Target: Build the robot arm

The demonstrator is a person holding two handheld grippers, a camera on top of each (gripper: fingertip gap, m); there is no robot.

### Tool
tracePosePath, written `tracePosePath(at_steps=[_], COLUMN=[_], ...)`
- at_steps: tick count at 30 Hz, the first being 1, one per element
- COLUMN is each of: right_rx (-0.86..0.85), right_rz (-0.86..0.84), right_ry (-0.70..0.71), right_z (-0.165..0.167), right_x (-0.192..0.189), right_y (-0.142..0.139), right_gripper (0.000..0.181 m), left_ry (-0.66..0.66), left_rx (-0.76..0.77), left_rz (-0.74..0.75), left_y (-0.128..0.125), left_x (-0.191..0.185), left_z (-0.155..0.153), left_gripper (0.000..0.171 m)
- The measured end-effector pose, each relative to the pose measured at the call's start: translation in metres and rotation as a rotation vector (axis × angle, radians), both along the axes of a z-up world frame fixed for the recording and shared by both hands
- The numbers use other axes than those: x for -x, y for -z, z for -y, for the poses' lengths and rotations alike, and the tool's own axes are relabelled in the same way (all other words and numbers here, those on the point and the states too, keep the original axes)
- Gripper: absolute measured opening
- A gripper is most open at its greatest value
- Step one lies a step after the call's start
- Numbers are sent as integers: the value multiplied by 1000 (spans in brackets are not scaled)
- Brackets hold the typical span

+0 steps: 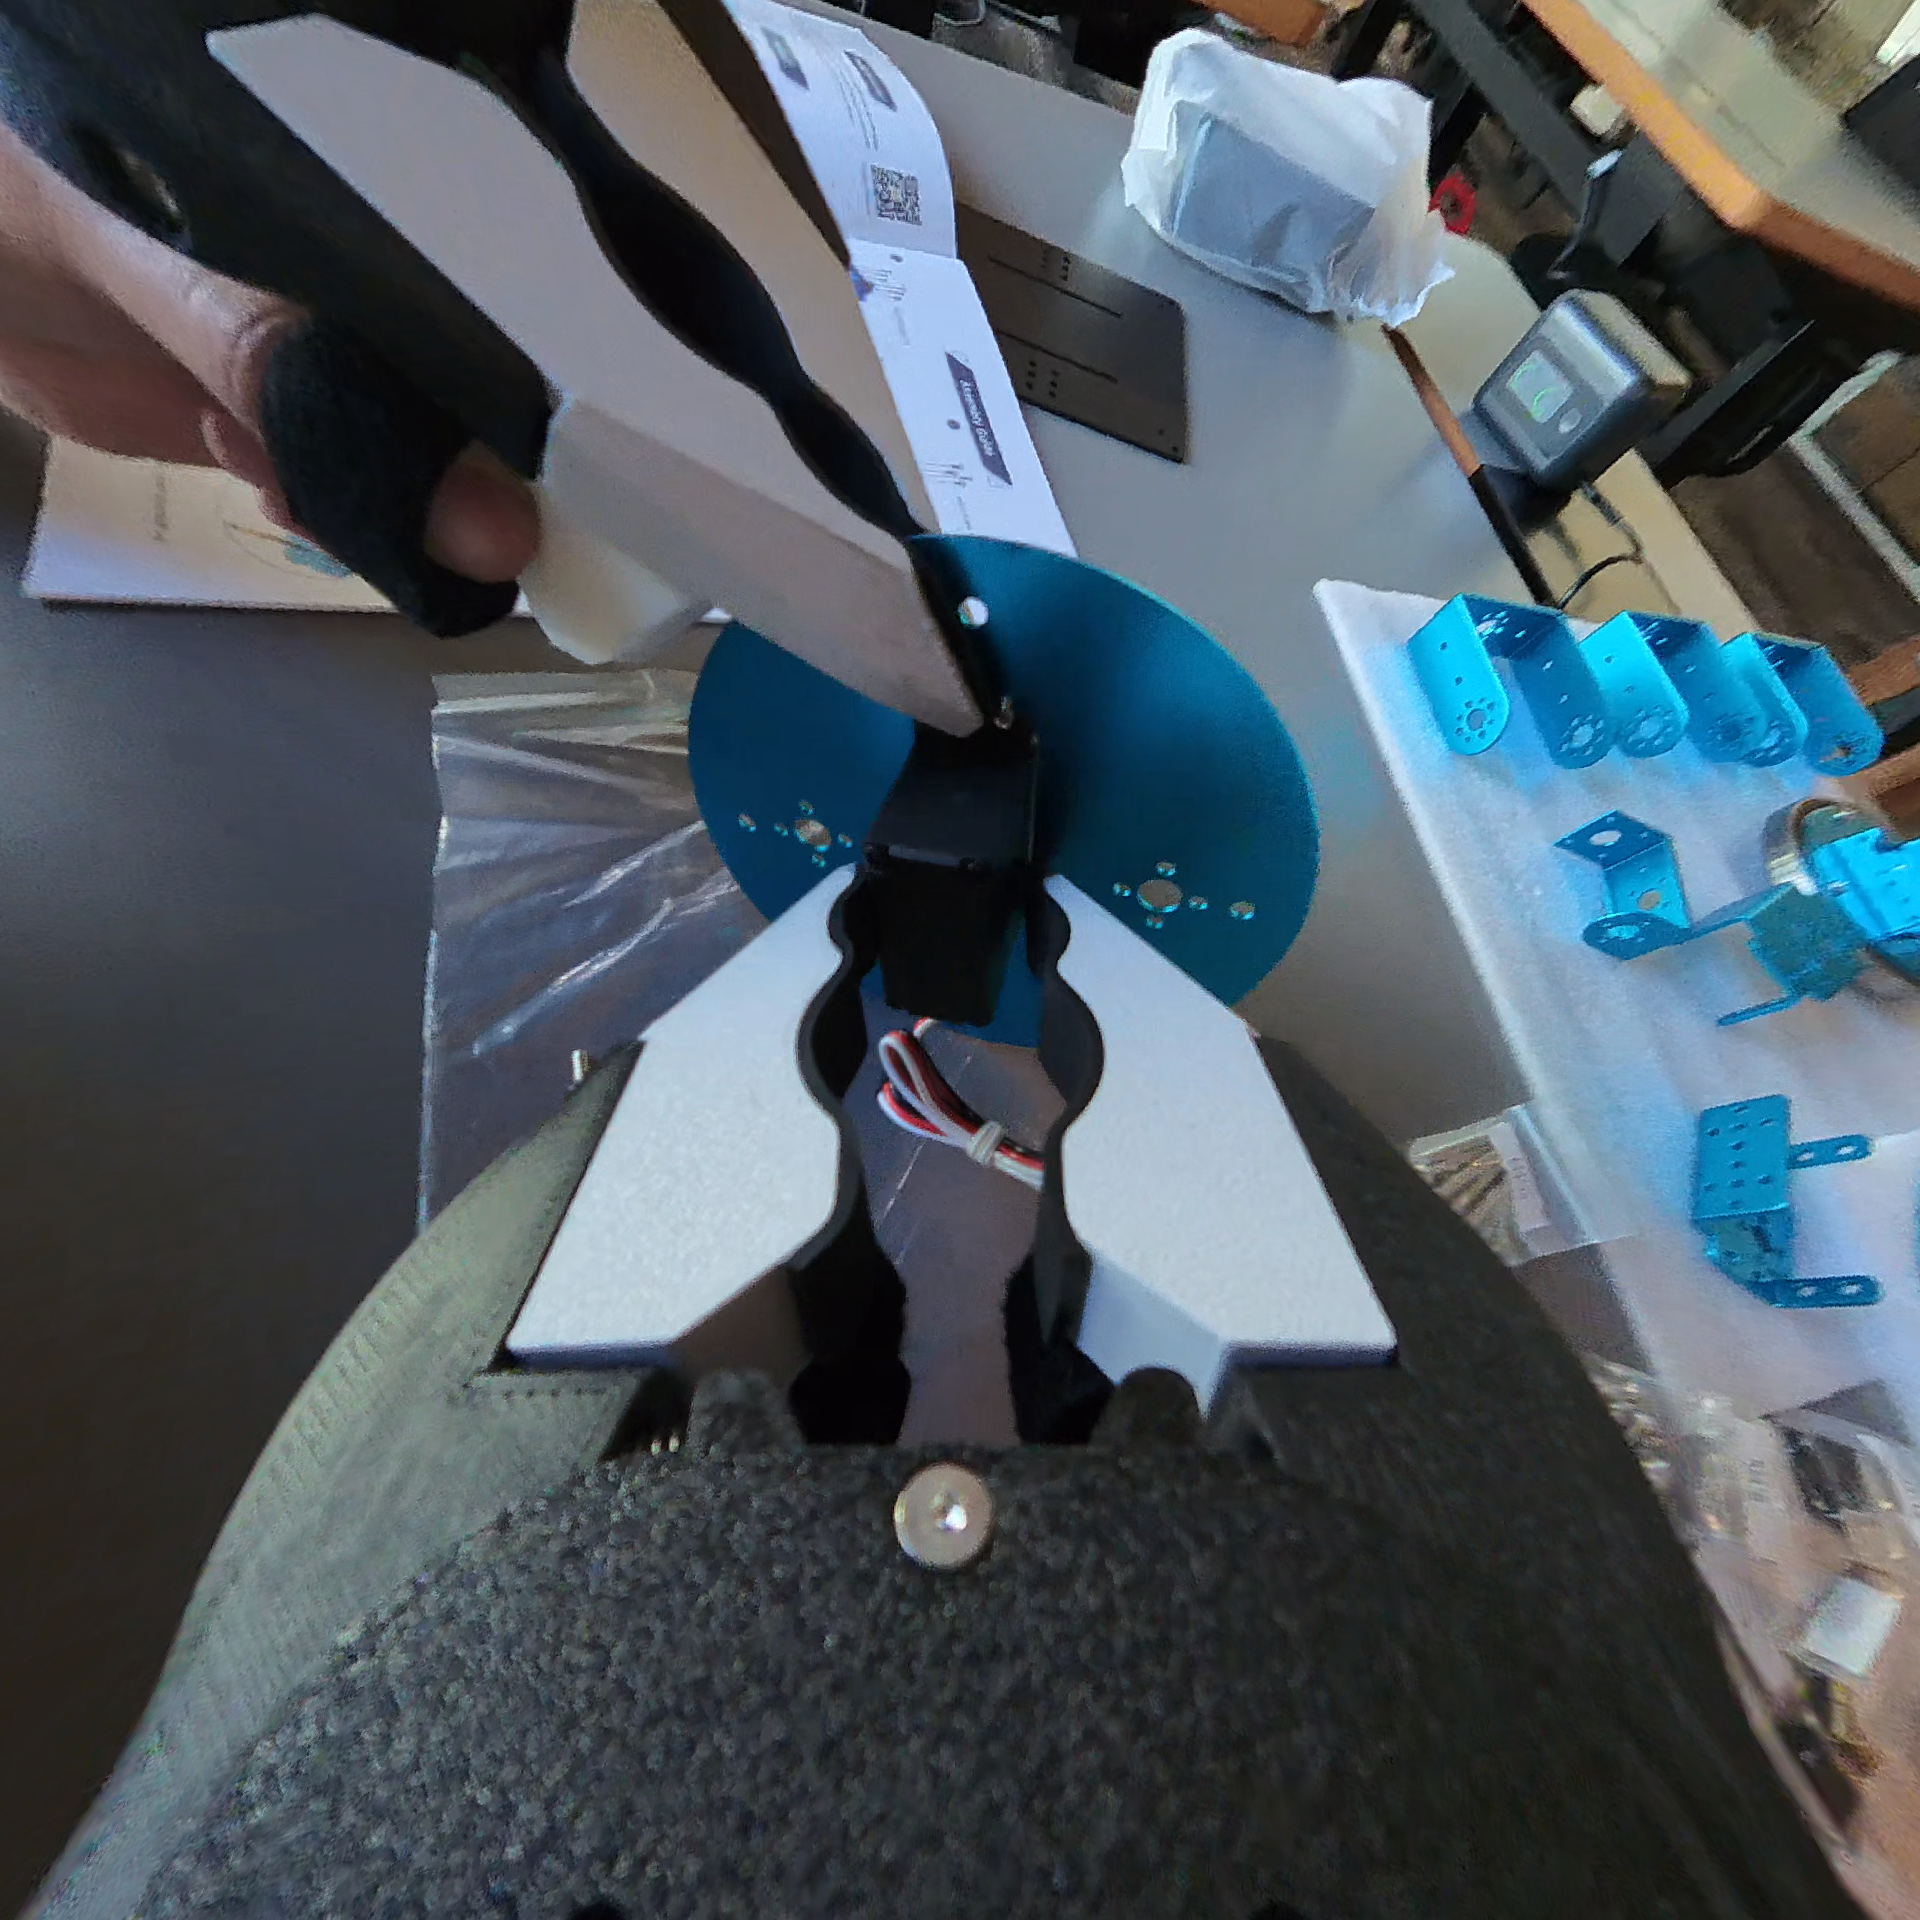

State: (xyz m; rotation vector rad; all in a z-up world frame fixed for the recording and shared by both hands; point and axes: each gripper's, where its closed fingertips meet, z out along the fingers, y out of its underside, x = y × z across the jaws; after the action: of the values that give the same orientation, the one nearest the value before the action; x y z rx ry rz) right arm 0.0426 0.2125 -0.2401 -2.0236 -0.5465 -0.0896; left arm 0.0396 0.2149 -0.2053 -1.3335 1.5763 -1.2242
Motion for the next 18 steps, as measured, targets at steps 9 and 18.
tracePosePath(at_steps=[9, 18], right_rx=[65, 180], right_rz=[-188, -503], right_ry=[-252, -665], right_z=[31, 42], right_x=[4, 3], right_y=[-31, -59], right_gripper=[43, 31], left_ry=[91, 269], left_rx=[-78, -137], left_rz=[-5, -53], left_y=[0, 1], left_x=[-1, -2], left_z=[11, 24], left_gripper=[3, 3])
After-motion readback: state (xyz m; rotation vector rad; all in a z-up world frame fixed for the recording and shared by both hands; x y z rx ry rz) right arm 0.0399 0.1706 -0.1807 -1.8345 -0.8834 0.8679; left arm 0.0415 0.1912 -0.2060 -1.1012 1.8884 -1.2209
